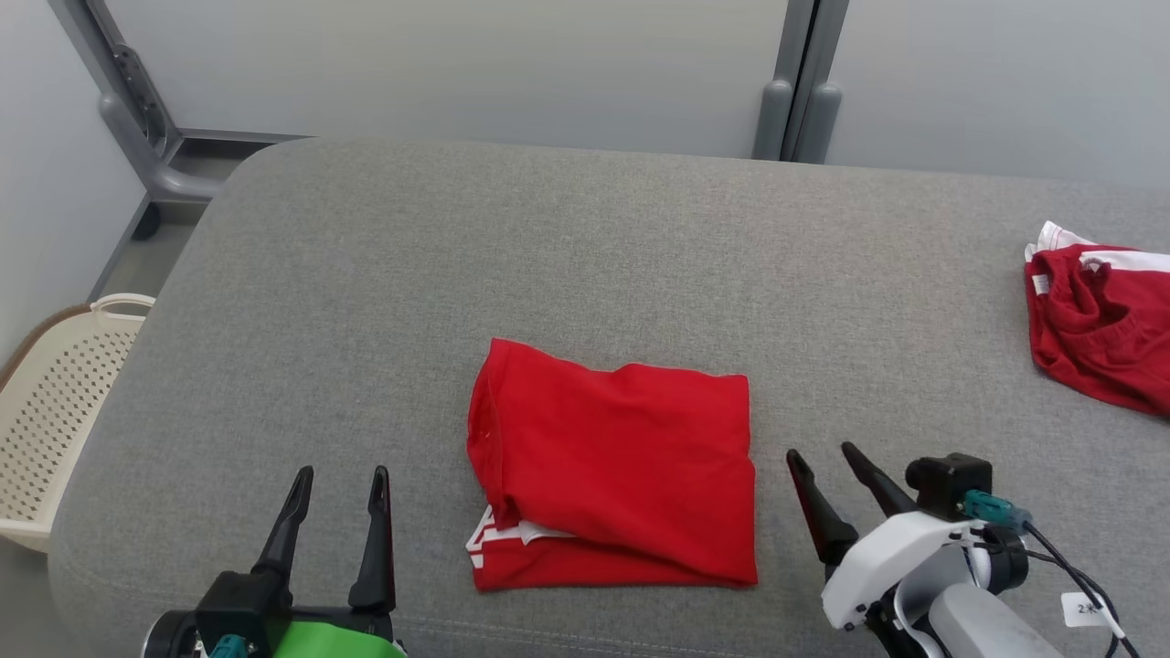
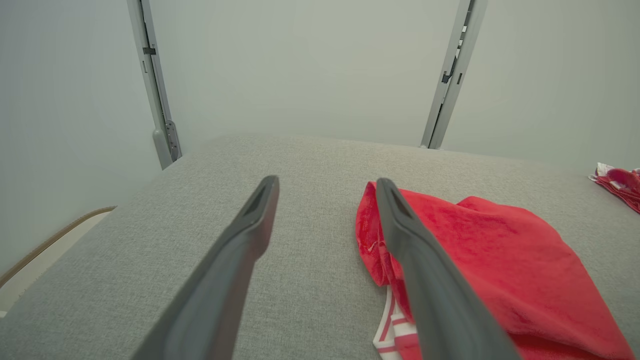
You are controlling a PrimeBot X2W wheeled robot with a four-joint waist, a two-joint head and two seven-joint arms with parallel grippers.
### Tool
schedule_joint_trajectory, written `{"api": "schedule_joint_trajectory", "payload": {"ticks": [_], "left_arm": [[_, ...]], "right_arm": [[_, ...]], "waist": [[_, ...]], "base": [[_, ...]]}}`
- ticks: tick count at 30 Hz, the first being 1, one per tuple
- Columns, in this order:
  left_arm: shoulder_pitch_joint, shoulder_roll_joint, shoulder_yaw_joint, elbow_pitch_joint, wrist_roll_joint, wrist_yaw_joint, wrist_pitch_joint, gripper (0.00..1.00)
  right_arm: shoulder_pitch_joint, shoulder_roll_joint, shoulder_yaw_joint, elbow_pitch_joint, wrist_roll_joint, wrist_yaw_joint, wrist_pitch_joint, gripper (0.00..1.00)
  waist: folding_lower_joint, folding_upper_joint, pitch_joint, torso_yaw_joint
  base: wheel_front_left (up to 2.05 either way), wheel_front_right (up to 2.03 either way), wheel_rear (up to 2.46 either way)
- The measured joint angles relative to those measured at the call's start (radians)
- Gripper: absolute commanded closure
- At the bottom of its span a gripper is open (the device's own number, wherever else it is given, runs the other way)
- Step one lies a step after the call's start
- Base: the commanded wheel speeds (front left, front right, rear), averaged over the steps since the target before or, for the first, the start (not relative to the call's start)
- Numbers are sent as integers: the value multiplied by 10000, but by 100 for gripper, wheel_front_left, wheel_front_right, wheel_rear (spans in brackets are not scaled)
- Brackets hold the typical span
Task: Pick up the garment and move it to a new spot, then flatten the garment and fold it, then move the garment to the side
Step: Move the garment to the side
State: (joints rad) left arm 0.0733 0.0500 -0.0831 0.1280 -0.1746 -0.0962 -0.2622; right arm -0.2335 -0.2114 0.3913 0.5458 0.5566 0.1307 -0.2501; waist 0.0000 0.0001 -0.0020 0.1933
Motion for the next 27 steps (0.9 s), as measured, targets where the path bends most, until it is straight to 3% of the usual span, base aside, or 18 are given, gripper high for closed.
{"api": "schedule_joint_trajectory", "payload": {"ticks": [13, 27], "left_arm": [[-226, 2, -134, 40, -98, -4, 0, 0], [-240, 0, -385, -36, -265, 188, 0, 0]], "right_arm": [[-2033, 454, 1448, 2036, 1337, 0, 2080, 0], [-3175, 516, 1981, 3904, 3252, 0, 3816, 0]], "waist": [[0, 0, 186, 262], [0, 0, 389, 773]], "base": [[0, 0, 0], [0, 0, 0]]}}
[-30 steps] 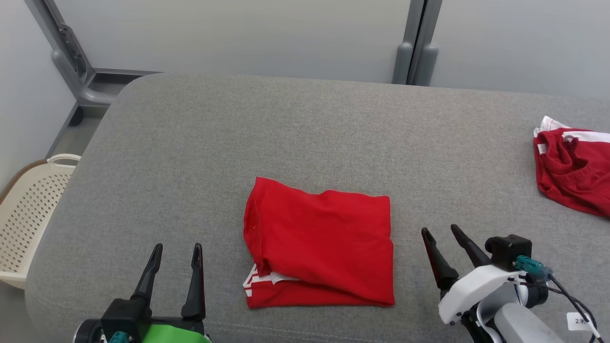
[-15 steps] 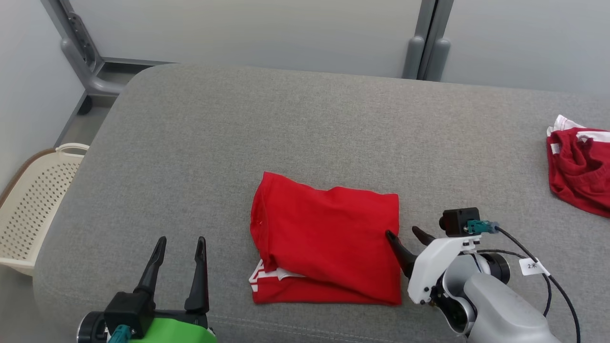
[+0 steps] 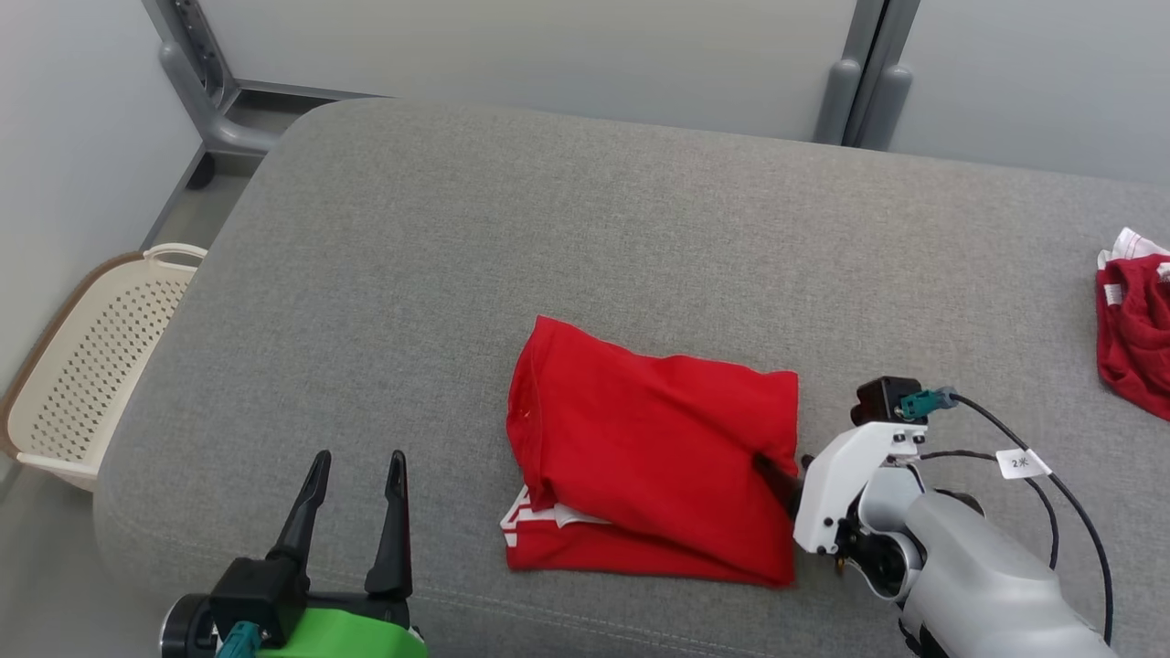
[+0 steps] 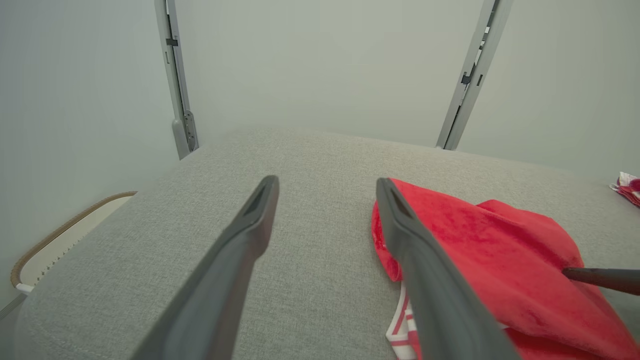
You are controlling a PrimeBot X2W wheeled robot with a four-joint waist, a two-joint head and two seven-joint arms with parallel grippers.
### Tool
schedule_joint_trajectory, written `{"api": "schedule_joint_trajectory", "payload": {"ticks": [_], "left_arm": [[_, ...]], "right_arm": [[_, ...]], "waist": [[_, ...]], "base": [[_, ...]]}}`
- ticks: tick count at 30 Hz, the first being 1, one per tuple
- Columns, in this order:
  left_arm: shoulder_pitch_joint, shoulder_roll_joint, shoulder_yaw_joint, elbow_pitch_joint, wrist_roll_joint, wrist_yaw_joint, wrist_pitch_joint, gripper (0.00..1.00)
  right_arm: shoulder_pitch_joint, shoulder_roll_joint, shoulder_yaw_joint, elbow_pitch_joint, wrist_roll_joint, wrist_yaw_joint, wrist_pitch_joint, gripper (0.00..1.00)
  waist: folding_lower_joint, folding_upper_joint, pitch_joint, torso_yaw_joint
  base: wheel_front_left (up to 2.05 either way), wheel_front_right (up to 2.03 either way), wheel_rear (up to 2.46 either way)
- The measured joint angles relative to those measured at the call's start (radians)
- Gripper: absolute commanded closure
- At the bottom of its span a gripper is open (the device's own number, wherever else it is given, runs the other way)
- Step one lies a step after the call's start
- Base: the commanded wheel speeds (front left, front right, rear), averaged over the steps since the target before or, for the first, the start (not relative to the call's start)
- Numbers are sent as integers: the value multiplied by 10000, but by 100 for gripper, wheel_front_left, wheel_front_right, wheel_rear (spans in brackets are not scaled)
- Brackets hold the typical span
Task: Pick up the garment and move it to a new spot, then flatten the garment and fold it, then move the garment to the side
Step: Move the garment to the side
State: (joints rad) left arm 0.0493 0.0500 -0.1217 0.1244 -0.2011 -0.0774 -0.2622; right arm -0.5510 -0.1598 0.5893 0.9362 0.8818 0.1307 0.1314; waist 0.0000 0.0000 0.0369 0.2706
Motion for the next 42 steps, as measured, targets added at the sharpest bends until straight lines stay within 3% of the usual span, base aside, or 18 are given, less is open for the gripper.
{"api": "schedule_joint_trajectory", "payload": {"ticks": [6, 7, 8, 16, 30, 42], "left_arm": [[-81, 0, -92, -31, -10, 67, 0, 0], [-104, 0, -86, -17, -10, 67, 0, 0], [-113, 0, -82, 4, -15, 65, 0, 0], [-138, 4, 77, 56, -81, 29, 0, 0], [-408, 0, -63, 92, -67, -79, 0, 0], [-771, 0, -132, 115, 190, -234, 0, 0]], "right_arm": [[-443, -19, 282, 412, 602, 2, 648, 2], [-504, -21, 341, 470, 686, 2, 685, 63], [-546, -29, 428, 489, 715, 2, 694, 100], [-870, -328, 1108, 259, 1080, 4, 506, 100], [-3011, -1958, 1691, 895, 1289, 4, 278, 100], [-4568, -3808, 2293, 1601, 1120, 4, 451, 100]], "waist": [[0, 0, 67, 102], [0, 0, 75, 123], [0, 0, 84, 146], [0, 0, 151, 126], [0, 0, 536, -312], [0, 0, 1185, -692]], "base": [[0, 0, 0], [0, 0, 0], [0, 0, 0], [0, 0, 0], [0, 0, 0], [0, 0, 0]]}}
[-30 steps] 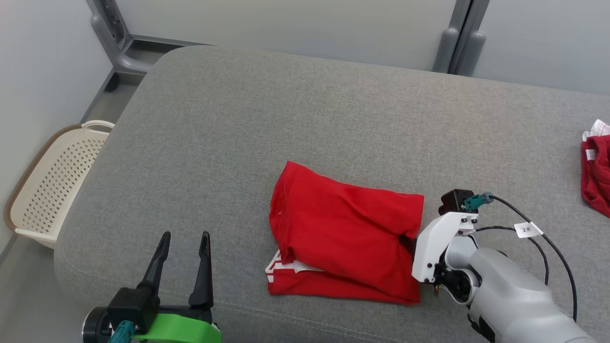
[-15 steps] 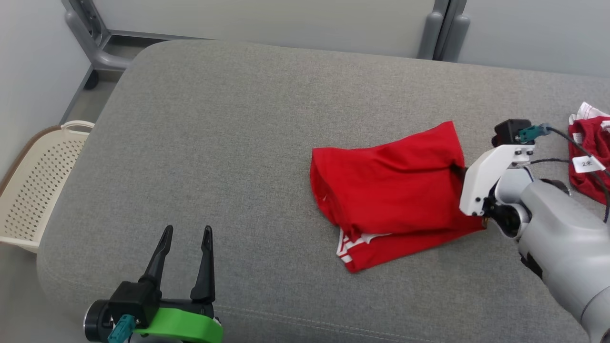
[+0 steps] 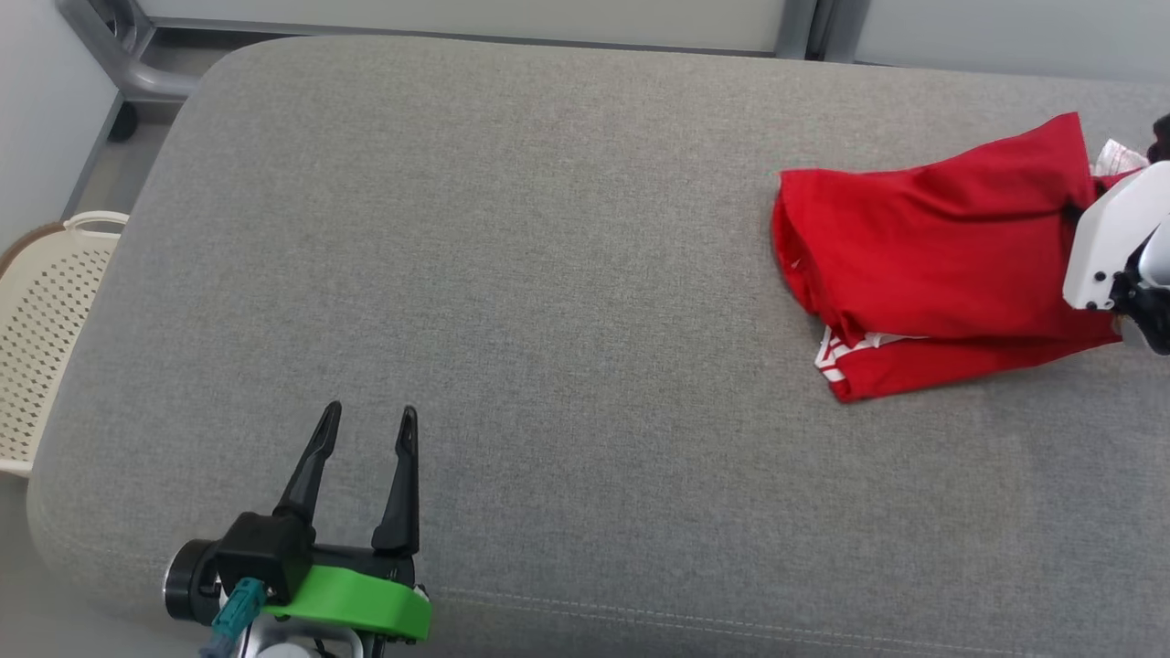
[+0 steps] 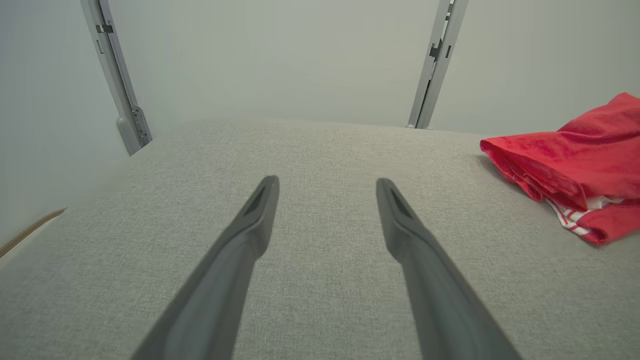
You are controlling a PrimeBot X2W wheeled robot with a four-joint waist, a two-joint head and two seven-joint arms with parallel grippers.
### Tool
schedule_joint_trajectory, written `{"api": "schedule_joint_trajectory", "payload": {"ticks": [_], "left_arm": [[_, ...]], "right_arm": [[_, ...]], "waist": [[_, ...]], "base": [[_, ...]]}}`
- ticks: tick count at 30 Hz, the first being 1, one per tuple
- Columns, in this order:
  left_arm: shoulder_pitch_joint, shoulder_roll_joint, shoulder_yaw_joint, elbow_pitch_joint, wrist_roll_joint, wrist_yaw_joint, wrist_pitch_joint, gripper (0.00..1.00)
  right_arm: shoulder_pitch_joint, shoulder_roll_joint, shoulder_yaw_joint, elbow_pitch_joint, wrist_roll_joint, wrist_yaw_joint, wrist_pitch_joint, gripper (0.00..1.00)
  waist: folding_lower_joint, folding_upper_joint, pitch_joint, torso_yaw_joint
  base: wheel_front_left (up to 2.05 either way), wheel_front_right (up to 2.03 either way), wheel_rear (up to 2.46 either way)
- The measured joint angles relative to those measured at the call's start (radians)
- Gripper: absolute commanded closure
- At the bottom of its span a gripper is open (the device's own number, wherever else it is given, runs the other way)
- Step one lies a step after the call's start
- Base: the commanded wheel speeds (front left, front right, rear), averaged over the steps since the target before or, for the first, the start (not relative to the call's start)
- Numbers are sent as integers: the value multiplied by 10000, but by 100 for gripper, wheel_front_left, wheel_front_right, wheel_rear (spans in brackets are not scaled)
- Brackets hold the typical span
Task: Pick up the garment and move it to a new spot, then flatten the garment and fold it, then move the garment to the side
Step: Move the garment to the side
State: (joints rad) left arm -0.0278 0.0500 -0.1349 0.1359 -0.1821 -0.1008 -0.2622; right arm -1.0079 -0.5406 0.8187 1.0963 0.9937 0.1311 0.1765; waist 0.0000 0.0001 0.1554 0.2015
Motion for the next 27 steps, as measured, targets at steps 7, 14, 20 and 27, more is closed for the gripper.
{"api": "schedule_joint_trajectory", "payload": {"ticks": [7, 14, 20, 27], "left_arm": [[-102, 0, 56, 10, 107, -71, 0, 0], [-180, 0, 46, 19, 136, -127, 0, 0], [-281, -2, 33, -4, 174, -150, 0, 0], [-294, 0, 98, -59, 213, -184, 0, 0]], "right_arm": [[-634, -959, 345, 157, -19, 0, 305, 100], [-1181, -1442, 610, 194, -46, 0, 591, 100], [-1615, -1990, 830, 359, -98, 0, 834, 100], [-2118, -2614, 1158, 537, -267, 2, 1093, 100]], "waist": [[0, 0, 354, -241], [0, 0, 524, -345], [0, 0, 709, -297], [0, 0, 948, -186]], "base": [[0, 0, 0], [0, 0, 0], [0, 0, 0], [0, 0, 0]]}}
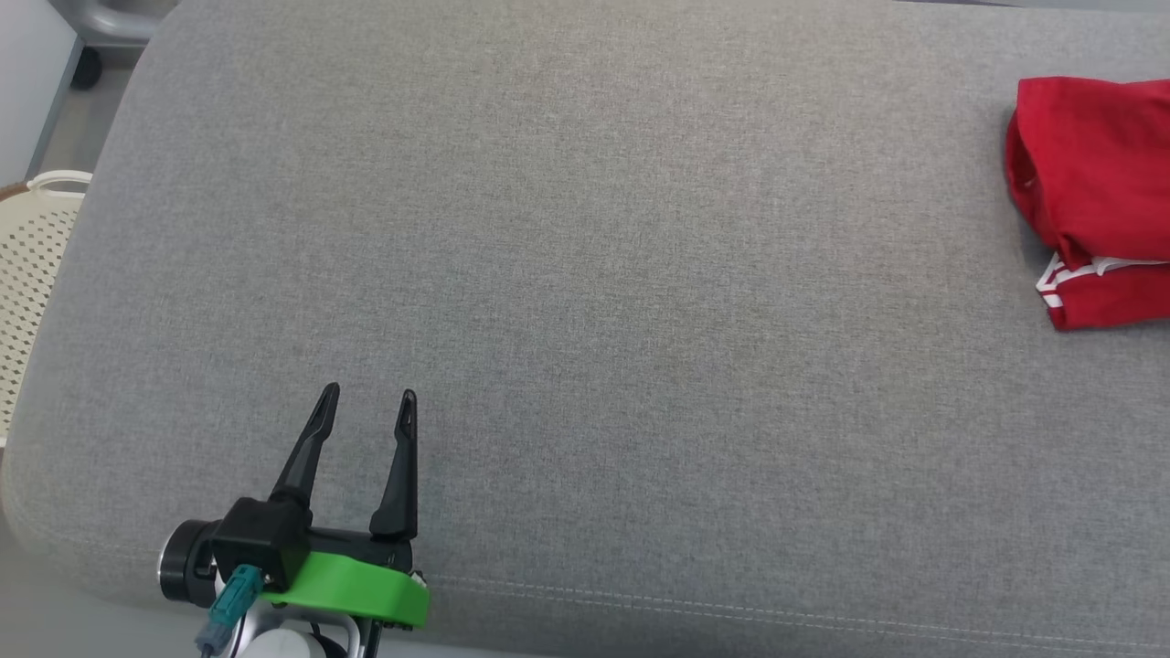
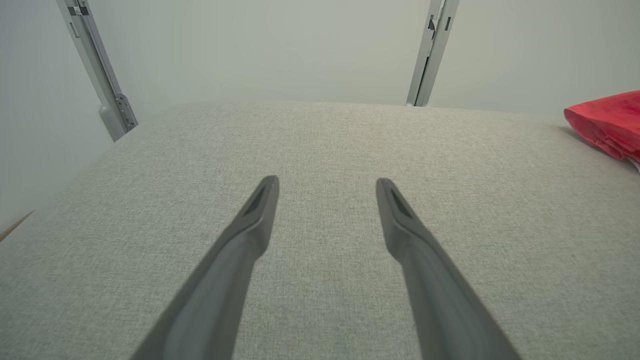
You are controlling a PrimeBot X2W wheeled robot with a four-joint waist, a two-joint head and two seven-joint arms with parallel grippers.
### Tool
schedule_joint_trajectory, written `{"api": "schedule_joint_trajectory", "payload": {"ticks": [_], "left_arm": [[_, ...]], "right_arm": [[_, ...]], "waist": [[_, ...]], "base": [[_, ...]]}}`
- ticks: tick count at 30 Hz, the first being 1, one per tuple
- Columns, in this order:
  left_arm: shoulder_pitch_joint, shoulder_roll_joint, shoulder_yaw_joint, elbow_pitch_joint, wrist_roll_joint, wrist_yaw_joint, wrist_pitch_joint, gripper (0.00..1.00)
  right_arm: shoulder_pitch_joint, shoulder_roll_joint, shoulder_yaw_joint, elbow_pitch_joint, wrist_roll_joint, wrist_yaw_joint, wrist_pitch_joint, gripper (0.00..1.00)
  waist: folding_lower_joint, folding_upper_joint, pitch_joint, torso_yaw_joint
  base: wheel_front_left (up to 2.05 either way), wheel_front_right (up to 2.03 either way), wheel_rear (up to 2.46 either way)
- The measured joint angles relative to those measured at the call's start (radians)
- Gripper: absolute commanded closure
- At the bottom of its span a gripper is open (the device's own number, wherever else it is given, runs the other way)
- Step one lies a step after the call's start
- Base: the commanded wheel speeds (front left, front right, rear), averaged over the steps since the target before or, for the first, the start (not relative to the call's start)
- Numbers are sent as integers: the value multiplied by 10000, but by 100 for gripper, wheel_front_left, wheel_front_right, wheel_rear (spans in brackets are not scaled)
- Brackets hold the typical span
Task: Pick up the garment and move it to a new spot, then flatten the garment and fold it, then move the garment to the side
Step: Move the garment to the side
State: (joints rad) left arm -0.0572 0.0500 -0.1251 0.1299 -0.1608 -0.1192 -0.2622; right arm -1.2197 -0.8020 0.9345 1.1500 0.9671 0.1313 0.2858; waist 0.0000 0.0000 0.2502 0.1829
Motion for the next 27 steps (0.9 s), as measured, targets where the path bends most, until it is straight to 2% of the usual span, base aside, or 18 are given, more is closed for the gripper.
{"api": "schedule_joint_trajectory", "payload": {"ticks": [10, 18, 19, 20, 27], "left_arm": [[-17, 0, 15, -56, -2, -8, 0, 0], [-148, 0, 25, -71, -13, -10, 0, 0], [-152, 0, 23, -67, -13, -10, 0, 0], [-153, 0, 25, -61, -13, -10, 0, 0], [-212, 0, 33, -36, -12, -8, 0, 0]], "right_arm": [[-782, -683, 485, 368, -575, 4, 393, 100], [-885, -646, 560, 604, -631, 4, 487, 100], [-883, -629, 589, 648, -644, 4, 506, 57], [-883, -625, 625, 660, -698, 4, 441, 1], [-965, -489, 755, 861, -1011, 4, 111, 0]], "waist": [[0, 1, 308, 89], [0, 0, 533, 92], [0, 0, 547, 91], [0, 0, 559, 90], [0, 0, 576, 69]], "base": [[0, 0, 0], [0, 0, 0], [0, 0, 0], [0, 0, 0], [0, 0, 0]]}}
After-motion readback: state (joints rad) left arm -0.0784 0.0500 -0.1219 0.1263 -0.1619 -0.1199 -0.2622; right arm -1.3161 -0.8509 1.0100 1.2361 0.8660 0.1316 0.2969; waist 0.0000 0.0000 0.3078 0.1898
